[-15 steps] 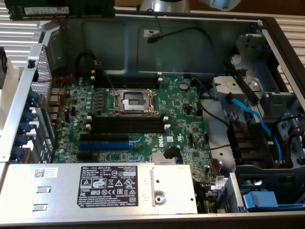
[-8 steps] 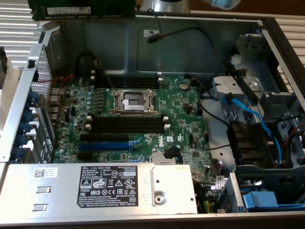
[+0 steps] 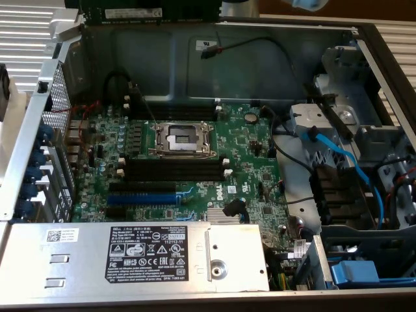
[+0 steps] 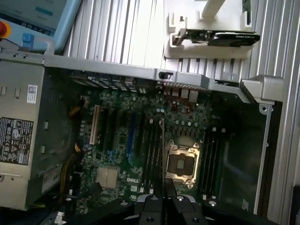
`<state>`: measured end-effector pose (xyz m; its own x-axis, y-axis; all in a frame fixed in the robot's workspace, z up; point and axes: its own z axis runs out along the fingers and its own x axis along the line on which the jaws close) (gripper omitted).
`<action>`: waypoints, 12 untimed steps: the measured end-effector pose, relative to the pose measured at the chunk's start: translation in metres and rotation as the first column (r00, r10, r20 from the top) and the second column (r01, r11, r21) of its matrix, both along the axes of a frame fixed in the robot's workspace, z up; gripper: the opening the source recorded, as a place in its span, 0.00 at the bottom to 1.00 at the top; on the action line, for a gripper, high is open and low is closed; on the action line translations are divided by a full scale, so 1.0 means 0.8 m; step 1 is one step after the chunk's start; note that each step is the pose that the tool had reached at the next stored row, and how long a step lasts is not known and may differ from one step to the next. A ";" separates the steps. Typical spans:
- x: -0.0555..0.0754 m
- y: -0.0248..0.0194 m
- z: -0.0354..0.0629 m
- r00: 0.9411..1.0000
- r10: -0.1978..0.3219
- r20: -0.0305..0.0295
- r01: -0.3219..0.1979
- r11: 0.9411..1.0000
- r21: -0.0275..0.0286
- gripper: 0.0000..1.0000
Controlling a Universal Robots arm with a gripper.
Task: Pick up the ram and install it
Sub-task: 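Pick up the ram and move it above insertion slot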
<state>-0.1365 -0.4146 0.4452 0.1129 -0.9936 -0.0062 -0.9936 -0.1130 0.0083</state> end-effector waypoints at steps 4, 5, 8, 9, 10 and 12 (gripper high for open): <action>0.014 0.0000 0.000 1.000 0.000 0.010 0.000 1.000 0.028 0.12; 0.016 0.0003 0.000 1.000 0.000 0.011 0.000 1.000 0.031 0.12; 0.019 0.0017 0.000 1.000 -0.004 0.013 0.003 0.999 0.035 0.12; 0.019 0.0025 0.000 1.000 -0.005 0.013 0.005 0.999 0.035 0.12; 0.019 0.0029 0.000 1.000 -0.007 0.014 0.006 0.999 0.037 0.12; 0.019 0.0032 -0.001 1.000 -0.014 0.015 0.014 0.999 0.041 0.12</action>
<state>-0.1210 -0.4120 0.4446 0.0995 -0.9940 -0.0452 -0.9950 -0.0991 -0.0116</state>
